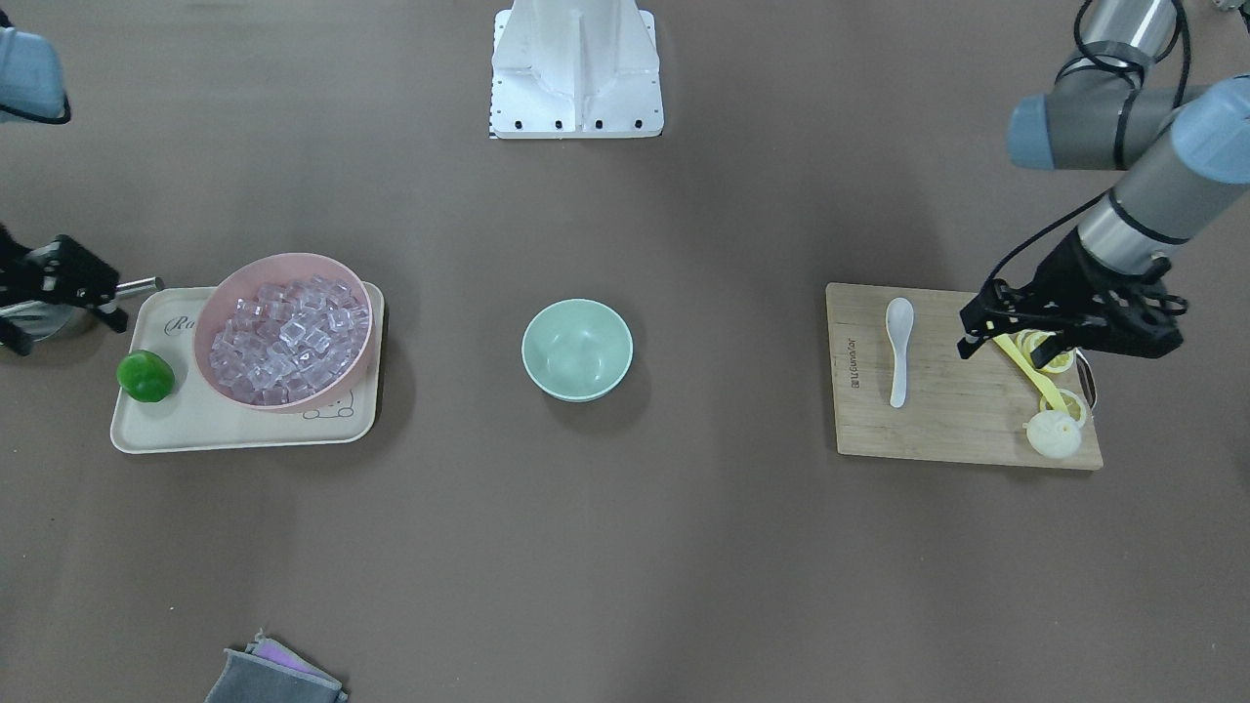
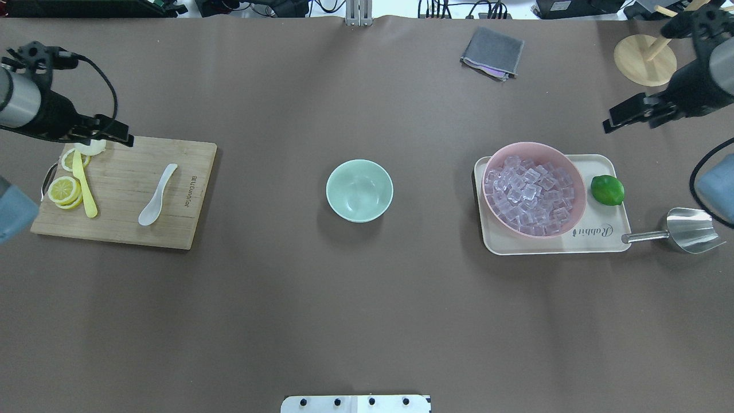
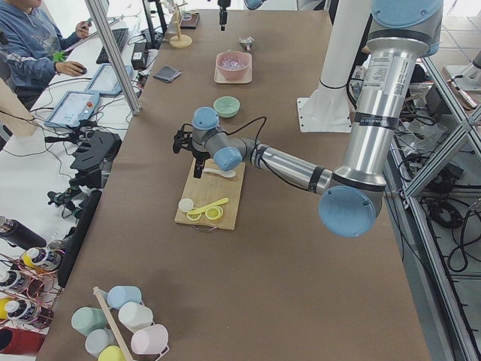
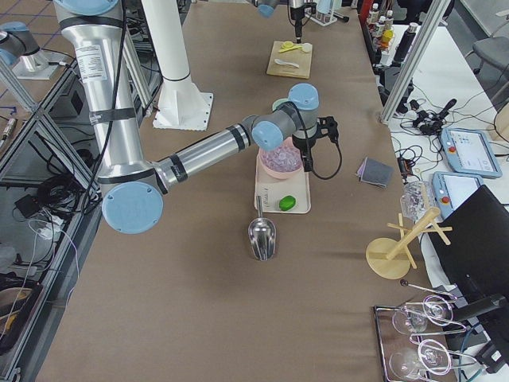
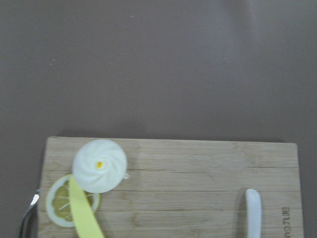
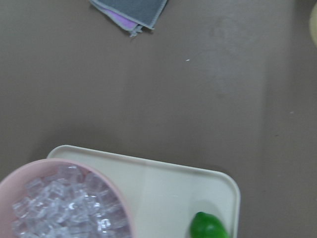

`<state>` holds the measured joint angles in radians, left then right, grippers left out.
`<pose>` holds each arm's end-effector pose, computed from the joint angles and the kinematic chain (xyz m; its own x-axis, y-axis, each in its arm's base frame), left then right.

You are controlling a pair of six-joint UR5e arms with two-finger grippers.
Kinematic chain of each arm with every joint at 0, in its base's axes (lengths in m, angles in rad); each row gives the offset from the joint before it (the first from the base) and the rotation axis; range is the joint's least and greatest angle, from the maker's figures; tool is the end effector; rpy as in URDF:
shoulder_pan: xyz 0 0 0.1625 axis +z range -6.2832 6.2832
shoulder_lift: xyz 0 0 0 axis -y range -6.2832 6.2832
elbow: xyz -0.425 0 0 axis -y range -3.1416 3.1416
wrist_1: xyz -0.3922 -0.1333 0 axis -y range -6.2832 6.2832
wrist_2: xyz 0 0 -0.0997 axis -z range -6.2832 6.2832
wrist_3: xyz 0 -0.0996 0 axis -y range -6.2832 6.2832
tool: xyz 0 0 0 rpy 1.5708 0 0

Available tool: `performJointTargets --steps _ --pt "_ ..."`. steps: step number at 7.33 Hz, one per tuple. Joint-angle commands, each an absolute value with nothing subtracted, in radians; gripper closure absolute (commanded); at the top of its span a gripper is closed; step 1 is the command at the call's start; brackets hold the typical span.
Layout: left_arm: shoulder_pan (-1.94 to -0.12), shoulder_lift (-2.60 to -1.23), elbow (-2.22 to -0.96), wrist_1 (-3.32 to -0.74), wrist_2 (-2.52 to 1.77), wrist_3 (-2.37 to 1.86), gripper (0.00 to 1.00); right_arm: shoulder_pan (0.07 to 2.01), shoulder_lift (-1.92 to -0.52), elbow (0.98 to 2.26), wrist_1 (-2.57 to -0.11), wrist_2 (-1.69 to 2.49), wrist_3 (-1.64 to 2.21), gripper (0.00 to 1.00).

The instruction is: Put spoon and ice into bowl

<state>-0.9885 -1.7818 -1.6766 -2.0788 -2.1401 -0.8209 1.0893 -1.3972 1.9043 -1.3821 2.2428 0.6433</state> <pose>0.2585 -0.5374 0.4396 0.6042 0.1263 -0.7868 0.1011 0.9672 0.2328 -0.1882 -0.5140 0.3866 0.6203 -0.1649 0.7668 -0.0208 0.9738 0.2263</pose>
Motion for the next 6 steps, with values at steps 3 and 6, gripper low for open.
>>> performJointTargets --steps 3,6 --pt "-0.836 -1.839 -1.658 -2.077 -2.039 -0.831 0.06 0.798 -1.362 1.965 -1.381 2.038 0.697 0.23" --pt "-0.834 -1.861 -1.634 -2.079 -2.031 -0.821 0.06 0.788 -1.368 1.930 -1.382 2.016 0.510 0.29"
